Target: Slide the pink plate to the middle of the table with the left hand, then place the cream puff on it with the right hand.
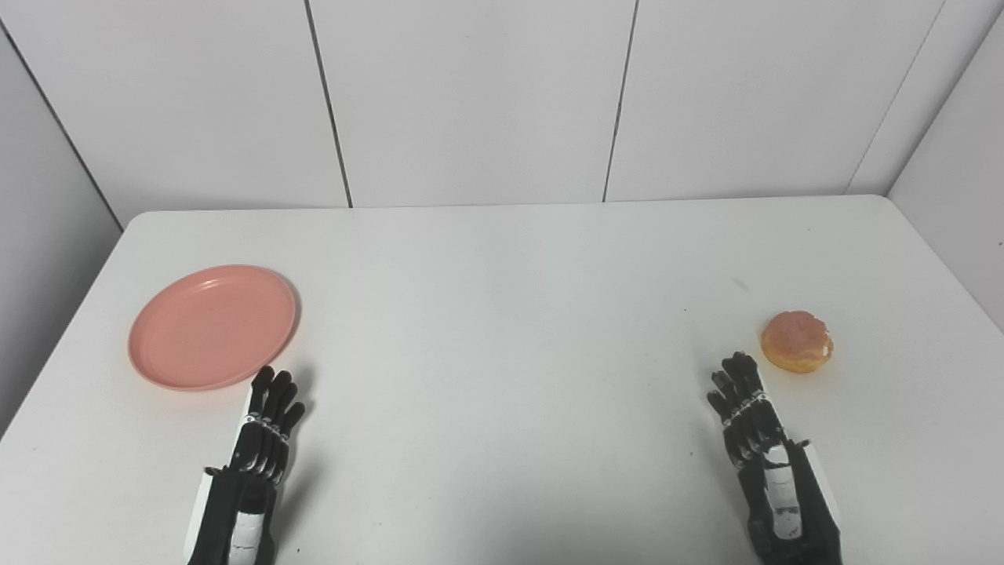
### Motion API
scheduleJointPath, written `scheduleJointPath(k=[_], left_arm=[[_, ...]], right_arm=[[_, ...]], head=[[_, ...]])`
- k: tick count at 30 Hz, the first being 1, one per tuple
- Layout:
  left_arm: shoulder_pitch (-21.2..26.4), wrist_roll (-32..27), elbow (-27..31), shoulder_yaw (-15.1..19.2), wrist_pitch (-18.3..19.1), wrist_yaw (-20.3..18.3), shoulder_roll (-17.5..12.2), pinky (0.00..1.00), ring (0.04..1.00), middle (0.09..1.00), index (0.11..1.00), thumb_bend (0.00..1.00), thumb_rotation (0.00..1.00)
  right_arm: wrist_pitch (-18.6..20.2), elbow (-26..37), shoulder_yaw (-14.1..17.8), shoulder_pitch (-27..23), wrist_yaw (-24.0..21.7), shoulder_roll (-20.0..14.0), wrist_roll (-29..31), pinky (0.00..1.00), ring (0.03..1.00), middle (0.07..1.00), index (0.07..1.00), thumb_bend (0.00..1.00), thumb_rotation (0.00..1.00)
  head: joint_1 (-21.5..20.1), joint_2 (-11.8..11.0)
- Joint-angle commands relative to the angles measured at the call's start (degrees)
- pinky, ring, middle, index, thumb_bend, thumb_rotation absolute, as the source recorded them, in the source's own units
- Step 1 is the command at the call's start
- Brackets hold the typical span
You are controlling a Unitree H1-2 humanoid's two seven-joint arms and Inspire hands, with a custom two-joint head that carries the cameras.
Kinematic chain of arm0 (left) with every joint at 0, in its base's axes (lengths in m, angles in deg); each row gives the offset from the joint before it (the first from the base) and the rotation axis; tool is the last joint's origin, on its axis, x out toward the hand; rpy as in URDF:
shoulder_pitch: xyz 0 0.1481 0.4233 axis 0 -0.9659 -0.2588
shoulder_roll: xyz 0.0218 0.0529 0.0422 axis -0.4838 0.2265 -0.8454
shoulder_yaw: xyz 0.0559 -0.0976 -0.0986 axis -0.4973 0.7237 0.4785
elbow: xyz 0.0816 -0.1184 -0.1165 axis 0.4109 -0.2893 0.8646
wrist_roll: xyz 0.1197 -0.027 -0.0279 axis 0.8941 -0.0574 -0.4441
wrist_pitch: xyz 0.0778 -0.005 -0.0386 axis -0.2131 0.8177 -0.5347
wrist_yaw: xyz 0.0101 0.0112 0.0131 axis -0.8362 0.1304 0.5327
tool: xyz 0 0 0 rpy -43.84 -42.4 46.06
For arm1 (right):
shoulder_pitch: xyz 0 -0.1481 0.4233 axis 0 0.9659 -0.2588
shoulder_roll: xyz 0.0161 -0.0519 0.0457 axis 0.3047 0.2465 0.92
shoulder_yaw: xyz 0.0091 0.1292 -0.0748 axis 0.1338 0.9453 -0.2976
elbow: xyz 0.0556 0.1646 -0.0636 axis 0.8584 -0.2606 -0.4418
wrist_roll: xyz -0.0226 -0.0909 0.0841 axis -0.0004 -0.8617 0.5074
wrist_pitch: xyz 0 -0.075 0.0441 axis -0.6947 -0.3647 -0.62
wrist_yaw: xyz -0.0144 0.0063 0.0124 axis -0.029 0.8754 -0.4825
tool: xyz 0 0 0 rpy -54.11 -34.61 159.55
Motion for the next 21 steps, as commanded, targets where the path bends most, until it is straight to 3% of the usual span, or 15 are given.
scheduleJointPath(k=[1,8,21], left_arm=[[-5.27,1.2,-2.93,-2.63,3.87,-0.75,0.68,0.98,1.0,1.0,1.0,1.0,0.91],[-5.07,3.01,-2.67,-2.57,3.7,0.51,1.45,0.97,0.992,0.999,1.0,1.0,0.91],[-5.18,3.86,-1.92,-3.33,4.21,2.08,1.49,0.98,0.998,1.0,1.0,1.0,0.91]], right_arm=[[2.07,-3.68,-0.17,0.98,0.02,-0.41,-0.6,1.0,1.0,1.0,0.988,0.89,0.94],[5.42,-1.88,0.37,1.35,0.65,-0.34,1.62,1.0,1.0,1.0,0.987,0.86,0.98],[6.13,-0.92,0.14,1.81,0.63,-0.51,2.11,1.0,1.0,1.0,0.975,0.85,0.97]], head=[[0.42,0.21],[2.18,0.38],[1.82,-0.13]])
